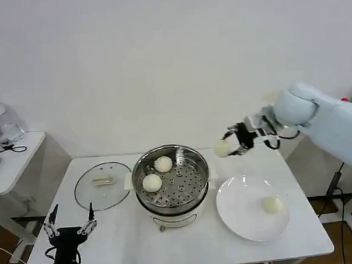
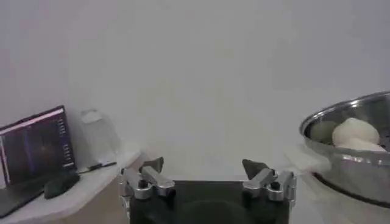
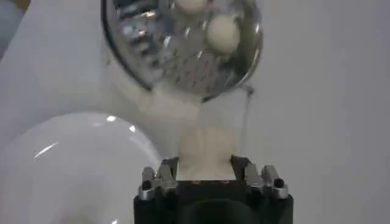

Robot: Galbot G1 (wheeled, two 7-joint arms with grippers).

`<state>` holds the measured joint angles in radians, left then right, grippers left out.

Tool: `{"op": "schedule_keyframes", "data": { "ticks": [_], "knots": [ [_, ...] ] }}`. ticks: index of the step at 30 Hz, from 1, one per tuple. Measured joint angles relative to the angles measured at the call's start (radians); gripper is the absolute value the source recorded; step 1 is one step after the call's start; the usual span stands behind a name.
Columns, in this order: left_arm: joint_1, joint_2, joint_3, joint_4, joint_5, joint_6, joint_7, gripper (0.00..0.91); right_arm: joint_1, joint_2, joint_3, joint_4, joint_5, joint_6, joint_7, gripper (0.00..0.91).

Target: Take steamed baozi put them in steamer then cover it.

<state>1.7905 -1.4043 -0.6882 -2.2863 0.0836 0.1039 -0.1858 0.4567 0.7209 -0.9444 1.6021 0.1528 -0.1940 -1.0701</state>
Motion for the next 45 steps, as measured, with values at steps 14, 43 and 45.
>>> {"op": "schedule_keyframes", "data": {
  "ticks": [14, 43, 45],
  "knots": [
    [0.020, -0.021, -0.038, -0.033, -0.001, 0.000, 0.000, 0.907, -0.006, 0.272, -0.113, -0.043, -0.012, 0.087, -0.002, 0.615],
    [0.015, -0.030, -0.034, -0.020, -0.003, -0.008, -0.001, 0.907, -0.037, 0.392, -0.238, -0.098, -0.137, 0.237, -0.043, 0.615],
    [0.014, -0.031, -0.033, -0.020, -0.003, -0.008, -0.001, 0.907, -0.037, 0.392, -0.239, -0.099, -0.138, 0.242, -0.045, 0.625]
  ]
}}
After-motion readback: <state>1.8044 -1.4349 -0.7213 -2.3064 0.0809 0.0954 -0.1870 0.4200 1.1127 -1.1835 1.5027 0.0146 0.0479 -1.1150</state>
